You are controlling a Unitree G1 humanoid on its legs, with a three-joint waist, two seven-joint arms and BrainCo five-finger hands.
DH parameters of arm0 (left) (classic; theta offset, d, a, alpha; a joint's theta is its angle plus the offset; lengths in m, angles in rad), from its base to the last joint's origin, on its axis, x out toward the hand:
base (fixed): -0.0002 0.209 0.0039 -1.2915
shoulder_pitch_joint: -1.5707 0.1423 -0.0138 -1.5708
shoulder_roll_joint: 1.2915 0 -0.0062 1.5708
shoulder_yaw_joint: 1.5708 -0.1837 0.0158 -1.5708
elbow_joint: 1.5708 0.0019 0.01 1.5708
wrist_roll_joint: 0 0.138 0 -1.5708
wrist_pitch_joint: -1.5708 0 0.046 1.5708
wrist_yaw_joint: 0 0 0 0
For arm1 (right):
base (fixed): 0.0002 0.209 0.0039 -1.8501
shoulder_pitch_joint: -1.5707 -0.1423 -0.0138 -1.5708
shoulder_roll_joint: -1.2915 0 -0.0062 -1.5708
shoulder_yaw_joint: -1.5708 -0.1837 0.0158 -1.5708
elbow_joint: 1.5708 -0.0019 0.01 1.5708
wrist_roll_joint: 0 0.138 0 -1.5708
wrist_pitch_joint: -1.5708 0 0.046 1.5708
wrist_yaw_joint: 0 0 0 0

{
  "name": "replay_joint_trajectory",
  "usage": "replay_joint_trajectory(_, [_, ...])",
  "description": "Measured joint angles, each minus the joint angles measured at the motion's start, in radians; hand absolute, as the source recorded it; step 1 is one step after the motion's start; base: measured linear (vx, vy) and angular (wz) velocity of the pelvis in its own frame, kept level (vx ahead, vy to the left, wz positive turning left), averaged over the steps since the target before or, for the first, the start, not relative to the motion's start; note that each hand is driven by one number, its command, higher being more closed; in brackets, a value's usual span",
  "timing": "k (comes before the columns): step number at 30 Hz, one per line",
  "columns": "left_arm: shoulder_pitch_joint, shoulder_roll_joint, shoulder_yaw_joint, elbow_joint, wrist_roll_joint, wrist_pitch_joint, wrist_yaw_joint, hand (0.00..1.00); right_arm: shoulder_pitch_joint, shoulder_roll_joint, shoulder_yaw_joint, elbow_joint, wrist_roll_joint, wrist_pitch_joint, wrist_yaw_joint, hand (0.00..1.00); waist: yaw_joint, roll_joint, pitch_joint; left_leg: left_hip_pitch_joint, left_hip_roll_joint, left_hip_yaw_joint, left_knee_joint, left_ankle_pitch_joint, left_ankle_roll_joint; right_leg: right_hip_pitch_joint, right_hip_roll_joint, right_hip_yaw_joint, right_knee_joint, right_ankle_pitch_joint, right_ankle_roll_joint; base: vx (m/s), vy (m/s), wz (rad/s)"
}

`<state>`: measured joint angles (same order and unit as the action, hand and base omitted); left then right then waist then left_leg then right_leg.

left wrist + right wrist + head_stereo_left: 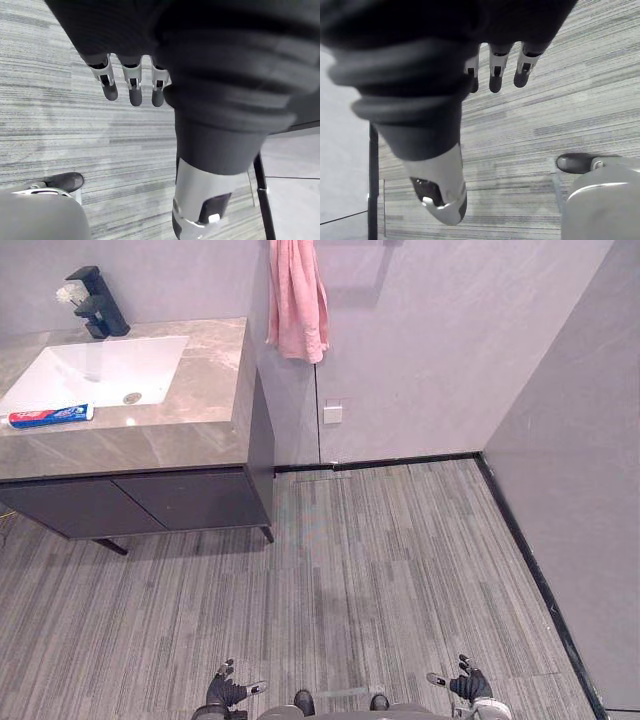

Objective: Organize washtable

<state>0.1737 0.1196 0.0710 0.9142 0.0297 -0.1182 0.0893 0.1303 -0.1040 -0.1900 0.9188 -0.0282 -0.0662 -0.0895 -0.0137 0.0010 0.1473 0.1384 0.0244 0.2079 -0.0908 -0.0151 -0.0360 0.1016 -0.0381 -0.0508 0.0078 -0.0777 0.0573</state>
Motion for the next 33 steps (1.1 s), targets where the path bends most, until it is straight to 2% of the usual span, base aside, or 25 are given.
replay_joint_trajectory(5, [0.001,0.0,0.0,0.001,0.001,0.001,0.0,0.0,-0.017,0.0,-0.008,0.007,0.0,0.003,0.0,0.0,0.002,-0.006,0.001,0.0,0.001,0.048,0.014,-0.012,-0.003,-0.005,0.001,0.037,-0.003,0.005,0.002,0.06,-0.027,-0.26])
replay_joint_trajectory(7, [0.0,0.0,0.0,0.001,0.001,0.001,0.0,0.0,-0.025,0.0,-0.008,0.007,0.0,0.005,0.0,0.0,0.006,-0.005,0.002,-0.025,0.011,0.078,0.075,-0.065,0.002,-0.022,0.004,0.068,-0.001,0.005,0.002,0.02,-0.005,-0.39])
replay_joint_trajectory(10, [-0.001,-0.001,0.0,0.0,0.002,0.001,0.001,0.0,-0.043,-0.002,-0.009,0.007,0.0,0.007,-0.001,0.0,0.005,0.002,0.005,-0.069,0.018,0.098,0.134,-0.108,0.015,-0.056,0.002,0.089,0.02,0.003,0.004,0.04,0.017,-0.34])
replay_joint_trajectory(11, [-0.005,-0.002,0.0,0.0,0.002,0.002,0.001,0.0,-0.05,-0.002,-0.01,0.007,0.0,0.009,-0.002,0.0,0.004,0.005,0.008,-0.087,0.021,0.107,0.163,-0.131,0.018,-0.084,0.002,0.097,0.053,-0.009,0.019,0.03,0.044,-0.32])
replay_joint_trajectory(13, [-0.008,-0.002,-0.001,-0.002,0.002,0.003,0.0,0.0,-0.055,-0.003,-0.01,0.007,-0.001,0.013,-0.002,0.0,0.009,0.009,0.014,-0.1,0.025,0.126,0.211,-0.17,0.025,-0.134,0.0,0.106,0.157,-0.053,0.033,0.05,0.063,-0.31])
replay_joint_trajectory(14, [-0.008,-0.002,-0.003,-0.003,0.004,0.004,0.0,0.0,-0.055,-0.003,-0.01,0.006,-0.001,0.017,-0.002,0.0,0.009,0.013,0.018,-0.093,0.024,0.133,0.25,-0.202,0.033,-0.178,-0.008,0.102,0.291,-0.099,0.061,0.06,0.083,-0.16])
replay_joint_trajectory(15, [-0.01,-0.002,-0.003,-0.005,0.004,0.004,0.0,0.0,-0.055,-0.003,-0.009,0.004,-0.001,0.018,-0.002,0.0,0.009,0.016,0.02,-0.092,0.024,0.134,0.27,-0.217,0.034,-0.212,-0.014,0.089,0.388,-0.114,0.077,0.04,0.097,-0.01])
replay_joint_trajectory(16, [-0.015,0.002,-0.006,-0.01,0.004,0.004,0.0,0.0,-0.055,-0.002,-0.005,0.003,-0.001,0.018,-0.002,0.0,0.008,0.019,0.025,-0.086,0.023,0.134,0.285,-0.234,0.045,-0.262,-0.023,0.07,0.521,-0.116,0.081,0.01,0.072,0.07])
replay_joint_trajectory(17, [-0.015,0.005,-0.01,-0.013,0.004,0.004,0.0,0.0,-0.055,-0.002,-0.003,0.003,-0.001,0.018,-0.002,0.0,0.009,0.018,0.027,-0.083,0.022,0.134,0.288,-0.238,0.046,-0.274,-0.027,0.068,0.554,-0.115,0.081,0.09,0.081,0.08])
replay_joint_trajectory(18, [-0.023,0.023,-0.029,-0.026,0.004,0.004,0.0,0.0,-0.058,0.001,0.004,0.003,0.0,0.019,0.0,0.0,0.009,0.005,0.042,-0.054,0.008,0.129,0.294,-0.257,0.058,-0.335,-0.052,0.046,0.699,-0.112,0.086,0.13,0.057,0.13])
replay_joint_trajectory(19, [-0.029,0.034,-0.034,-0.028,0.004,0.006,0.001,0.0,-0.058,0.003,0.005,0.004,0.0,0.025,0.002,0.0,0.007,0.009,0.053,-0.047,0.0,0.121,0.311,-0.277,0.065,-0.385,-0.08,0.015,0.802,-0.129,0.083,0.13,0.057,0.14])
replay_joint_trajectory(20, [-0.035,0.034,-0.034,-0.031,0.004,0.006,0.001,0.0,-0.061,0.001,0.005,0.004,0.0,0.027,0.002,0.0,0.007,0.003,0.053,-0.036,0.0,0.119,0.312,-0.286,0.067,-0.397,-0.087,-0.002,0.82,-0.146,0.081,0.15,0.03,0.12])
replay_joint_trajectory(22, [-0.037,0.037,-0.034,-0.033,0.004,0.007,0.002,0.0,-0.073,-0.008,0.012,0.004,0.0,0.028,0.002,0.0,-0.001,0.013,0.067,0.005,0.011,0.112,0.289,-0.298,0.059,-0.438,-0.1,-0.076,0.778,-0.184,0.06,0.21,0.007,0.06])
replay_joint_trajectory(24, [-0.043,0.038,-0.034,-0.034,0.004,0.007,0.002,0.0,-0.086,-0.022,0.027,0.006,0.0,0.029,0.002,0.0,-0.012,0.025,0.073,0.045,0.037,0.113,0.252,-0.296,0.03,-0.477,-0.075,-0.146,0.596,-0.168,0.034,0.36,-0.073,0.07])
replay_joint_trajectory(25, [-0.044,0.039,-0.036,-0.035,0.004,0.007,0.001,0.0,-0.087,-0.027,0.031,0.006,0.0,0.029,0.002,0.0,-0.017,0.027,0.075,0.057,0.044,0.111,0.243,-0.297,0.017,-0.483,-0.062,-0.148,0.545,-0.145,0.018,0.47,-0.13,0.18])
replay_joint_trajectory(26, [-0.04,0.042,-0.039,-0.035,0.004,0.007,0.001,0.0,-0.083,-0.028,0.032,0.005,0.0,0.03,0.001,0.0,-0.027,0.017,0.069,0.079,0.046,0.1,0.232,-0.295,-0.007,-0.479,-0.043,-0.155,0.446,-0.066,-0.015,0.38,-0.128,0.27])
replay_joint_trajectory(27, [-0.04,0.042,-0.038,-0.034,0.006,0.007,0.0,0.0,-0.073,-0.031,0.032,0.006,0.0,0.03,0.001,0.0,-0.029,0.007,0.067,0.087,0.049,0.089,0.239,-0.303,-0.026,-0.472,-0.04,-0.156,0.419,0.03,-0.067,0.58,-0.22,0.24])
replay_joint_trajectory(28, [-0.047,0.023,-0.036,-0.035,0.012,0.005,-0.002,0.0,-0.067,-0.047,0.03,0.016,0.0,0.031,0.0,0.0,-0.026,0.039,0.057,0.079,0.099,0.083,0.292,-0.307,-0.055,-0.462,-0.014,-0.18,0.429,0.005,-0.085,0.5,-0.206,0.11])
replay_joint_trajectory(29, [-0.047,0.02,-0.033,-0.04,0.012,0.004,-0.002,0.0,-0.069,-0.046,0.031,0.016,0.0,0.03,0.0,0.0,-0.024,0.041,0.056,0.059,0.111,0.08,0.334,-0.296,-0.074,-0.451,-0.007,-0.183,0.42,-0.013,-0.089,0.6,-0.27,-0.05])
replay_joint_trajectory(30, [-0.047,0.011,-0.021,-0.043,0.011,0.003,-0.001,0.0,-0.08,-0.045,0.031,0.016,0.0,0.03,0.001,0.0,-0.025,0.048,0.061,0.002,0.14,0.067,0.483,-0.269,-0.114,-0.421,0.011,-0.186,0.393,-0.028,-0.103,0.42,-0.202,-0.07])
replay_joint_trajectory(31, [-0.046,-0.003,-0.016,-0.041,0.011,0.006,-0.001,0.0,-0.08,-0.044,0.031,0.01,0.0,0.03,0.001,0.0,-0.026,0.057,0.067,-0.067,0.181,0.043,0.685,-0.204,-0.095,-0.356,0.031,-0.188,0.351,-0.042,-0.117,0.51,-0.225,-0.07])
replay_joint_trajectory(32, [-0.043,-0.011,-0.012,-0.042,0.011,0.006,-0.002,0.0,-0.079,-0.042,0.033,0.006,0.001,0.03,0.0,0.0,-0.023,0.06,0.07,-0.11,0.205,0.025,0.791,-0.183,-0.077,-0.318,0.04,-0.187,0.33,-0.046,-0.123,0.5,-0.168,-0.07])
replay_joint_trajectory(33, [-0.039,-0.027,0.002,-0.043,0.01,0.006,-0.002,0.0,-0.077,-0.032,0.033,-0.005,0.002,0.029,-0.001,0.0,-0.02,0.057,0.072,-0.153,0.245,0.016,0.961,-0.187,-0.065,-0.241,0.052,-0.181,0.293,-0.052,-0.132,0.48,-0.141,-0.07])
